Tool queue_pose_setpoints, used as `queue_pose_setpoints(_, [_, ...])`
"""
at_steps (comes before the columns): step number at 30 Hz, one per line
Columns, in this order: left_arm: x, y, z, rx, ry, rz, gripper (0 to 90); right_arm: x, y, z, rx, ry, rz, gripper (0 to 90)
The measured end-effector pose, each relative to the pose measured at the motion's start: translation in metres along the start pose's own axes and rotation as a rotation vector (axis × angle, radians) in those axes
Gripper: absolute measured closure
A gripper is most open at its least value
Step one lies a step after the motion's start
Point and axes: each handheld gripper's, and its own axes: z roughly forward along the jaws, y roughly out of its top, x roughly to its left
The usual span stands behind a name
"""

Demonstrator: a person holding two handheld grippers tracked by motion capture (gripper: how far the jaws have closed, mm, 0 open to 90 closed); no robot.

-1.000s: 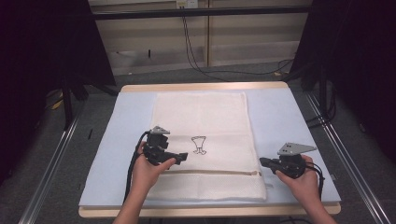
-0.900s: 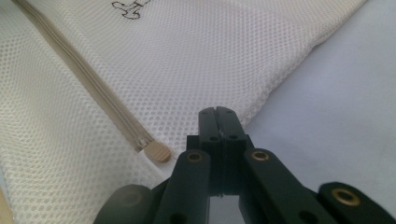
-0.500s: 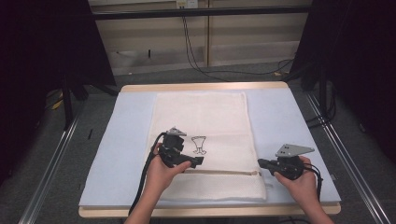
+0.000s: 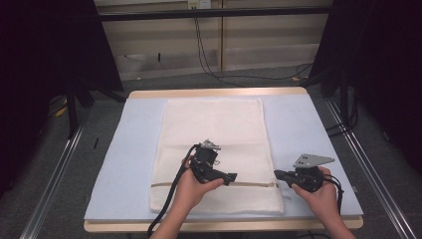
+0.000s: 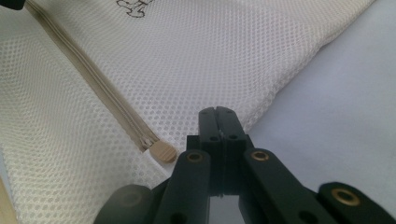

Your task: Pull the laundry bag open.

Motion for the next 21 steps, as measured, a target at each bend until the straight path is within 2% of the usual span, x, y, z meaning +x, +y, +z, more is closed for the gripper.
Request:
queue_pose_setpoints(4, [-0.009,0.003,0.009,0.017,-0.012,0.010,3.6,-0.001,-0.001,0.000,0.006,0.004,0.003,90.0])
queue_pose_setpoints(5, [-0.010,0.004,0.011,0.033,-0.017,0.024,3.6,-0.001,-0.001,0.001,0.006,0.002,0.001,90.0])
queue_pose_setpoints(9, [-0.016,0.005,0.021,0.042,-0.027,0.013,4.1,0.000,-0.001,0.001,0.010,0.007,-0.003,90.0])
queue_pose_setpoints(11, [-0.017,0.006,0.023,0.060,-0.036,0.033,4.7,-0.001,-0.002,0.001,0.007,0.006,-0.003,90.0])
queue_pose_setpoints(12, [-0.020,0.006,0.026,0.051,-0.036,0.013,5.1,-0.001,-0.002,0.001,0.009,0.003,0.001,90.0])
queue_pose_setpoints(14, [-0.019,0.006,0.027,0.082,-0.047,0.046,5.5,-0.002,-0.003,0.000,0.011,0.004,0.001,90.0])
queue_pose_setpoints(15, [-0.020,0.007,0.028,0.073,-0.048,0.032,6.3,-0.002,-0.003,0.000,0.011,0.000,0.000,90.0])
queue_pose_setpoints(17, [-0.022,0.008,0.030,0.077,-0.048,0.040,7.9,-0.003,-0.004,0.000,0.010,-0.002,0.003,90.0])
queue_pose_setpoints(18, [-0.023,0.009,0.031,0.072,-0.061,0.028,8.9,-0.002,-0.004,-0.001,0.008,-0.001,0.005,90.0])
queue_pose_setpoints(20, [-0.024,0.010,0.032,0.081,-0.084,0.037,13.6,-0.002,-0.004,-0.002,0.005,0.001,0.007,90.0])
queue_pose_setpoints(21, [-0.027,0.010,0.034,0.072,-0.091,0.025,13.4,-0.002,-0.004,-0.003,-0.001,0.001,0.010,90.0])
